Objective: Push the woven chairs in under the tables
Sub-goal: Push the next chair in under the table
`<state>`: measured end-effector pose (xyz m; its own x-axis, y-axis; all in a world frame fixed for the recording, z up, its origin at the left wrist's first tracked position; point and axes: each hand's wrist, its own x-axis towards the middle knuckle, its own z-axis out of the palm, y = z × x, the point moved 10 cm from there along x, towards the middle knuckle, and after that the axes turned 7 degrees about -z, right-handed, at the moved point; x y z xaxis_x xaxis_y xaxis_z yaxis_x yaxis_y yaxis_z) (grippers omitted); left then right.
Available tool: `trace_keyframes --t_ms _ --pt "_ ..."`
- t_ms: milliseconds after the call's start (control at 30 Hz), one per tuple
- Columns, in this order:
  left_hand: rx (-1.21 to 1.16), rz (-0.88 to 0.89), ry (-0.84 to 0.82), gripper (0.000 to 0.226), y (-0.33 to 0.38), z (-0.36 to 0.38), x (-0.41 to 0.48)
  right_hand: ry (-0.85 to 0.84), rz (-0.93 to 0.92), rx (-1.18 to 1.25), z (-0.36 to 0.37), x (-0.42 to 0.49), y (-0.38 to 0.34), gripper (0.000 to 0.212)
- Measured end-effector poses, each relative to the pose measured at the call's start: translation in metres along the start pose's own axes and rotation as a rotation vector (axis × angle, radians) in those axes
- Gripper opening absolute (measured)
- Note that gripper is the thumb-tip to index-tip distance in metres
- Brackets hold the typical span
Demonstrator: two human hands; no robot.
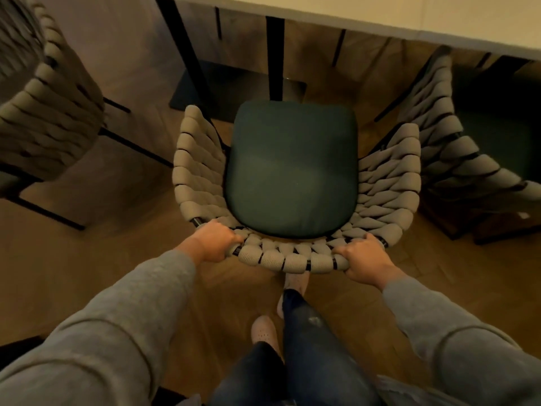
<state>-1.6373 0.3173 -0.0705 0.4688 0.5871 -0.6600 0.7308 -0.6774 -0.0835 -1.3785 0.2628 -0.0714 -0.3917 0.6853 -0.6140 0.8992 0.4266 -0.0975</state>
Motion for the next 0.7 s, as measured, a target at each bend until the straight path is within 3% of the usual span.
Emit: trace_keyframes --t_ms 300,700 --pt "0.044 0.039 0.025 0.036 -0.029 -0.070 0.075 0.036 0.056 0.043 -0.041 0.038 0.069 0.034" --pt "0.049 0.102 -0.039 0.031 -0.049 -0.092 0.100 0.109 0.082 0.111 -0.068 0.054 0.099 0.032"
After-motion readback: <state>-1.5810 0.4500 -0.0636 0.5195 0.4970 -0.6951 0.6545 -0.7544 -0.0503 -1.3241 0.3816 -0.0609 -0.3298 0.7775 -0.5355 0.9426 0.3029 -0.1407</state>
